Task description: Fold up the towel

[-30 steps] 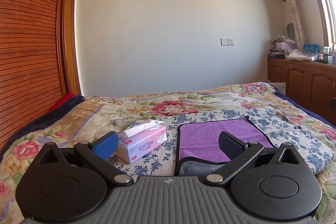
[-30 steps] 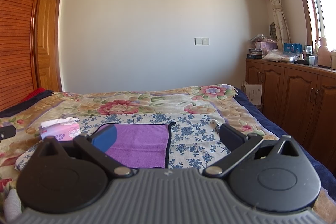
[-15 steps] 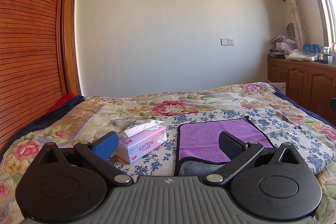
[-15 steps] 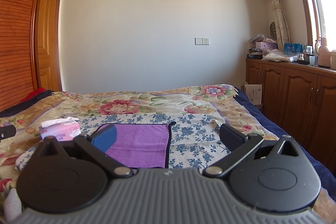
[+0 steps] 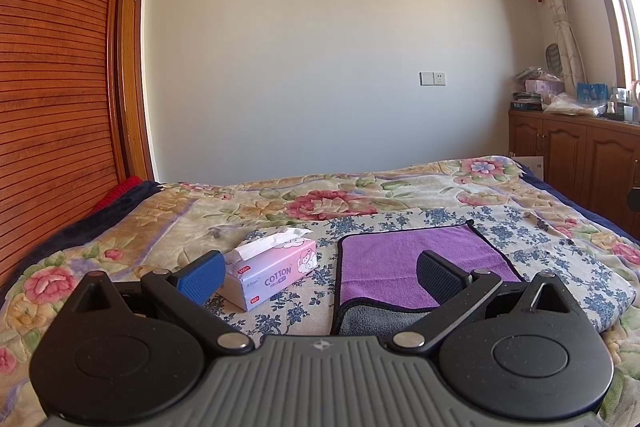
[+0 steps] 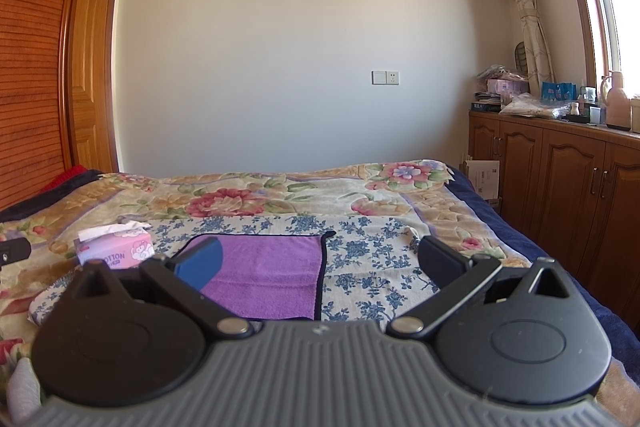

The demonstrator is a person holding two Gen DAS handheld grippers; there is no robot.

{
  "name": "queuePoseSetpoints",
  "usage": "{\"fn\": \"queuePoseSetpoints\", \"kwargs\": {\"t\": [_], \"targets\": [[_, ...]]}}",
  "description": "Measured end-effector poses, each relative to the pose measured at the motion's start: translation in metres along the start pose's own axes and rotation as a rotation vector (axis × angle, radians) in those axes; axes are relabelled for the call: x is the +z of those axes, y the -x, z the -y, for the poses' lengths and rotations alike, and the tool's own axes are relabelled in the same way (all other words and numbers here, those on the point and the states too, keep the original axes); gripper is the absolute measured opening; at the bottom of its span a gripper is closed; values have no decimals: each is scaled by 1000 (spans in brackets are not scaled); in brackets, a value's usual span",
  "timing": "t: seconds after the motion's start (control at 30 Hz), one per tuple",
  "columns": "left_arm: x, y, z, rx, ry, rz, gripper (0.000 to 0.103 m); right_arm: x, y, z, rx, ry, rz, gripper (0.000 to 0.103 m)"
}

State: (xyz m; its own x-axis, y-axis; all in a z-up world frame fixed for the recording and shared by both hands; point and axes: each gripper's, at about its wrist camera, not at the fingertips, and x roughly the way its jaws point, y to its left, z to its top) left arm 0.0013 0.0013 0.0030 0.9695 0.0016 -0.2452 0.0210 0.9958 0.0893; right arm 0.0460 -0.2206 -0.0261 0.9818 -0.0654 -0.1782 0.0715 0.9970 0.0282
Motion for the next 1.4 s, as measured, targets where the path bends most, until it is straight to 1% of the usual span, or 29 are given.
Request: {"fn": "queuePoseSetpoints", "kwargs": {"t": [0.53,0.63,0.9,1.4], "targets": [[2,2,0,0,-1,-2,103,0,-3,-2,8,2,-6,103],[-2,1,4,-2,2,-8,103,-7,-6,-6,16,1,-13,103],[0,-10,3,-25,3,-39,103,-2,-14,0,30,-13,-25,103],[7,-41,-1,-47,18,-116,103,-4,-40,1,41,-32,-119,103]]}}
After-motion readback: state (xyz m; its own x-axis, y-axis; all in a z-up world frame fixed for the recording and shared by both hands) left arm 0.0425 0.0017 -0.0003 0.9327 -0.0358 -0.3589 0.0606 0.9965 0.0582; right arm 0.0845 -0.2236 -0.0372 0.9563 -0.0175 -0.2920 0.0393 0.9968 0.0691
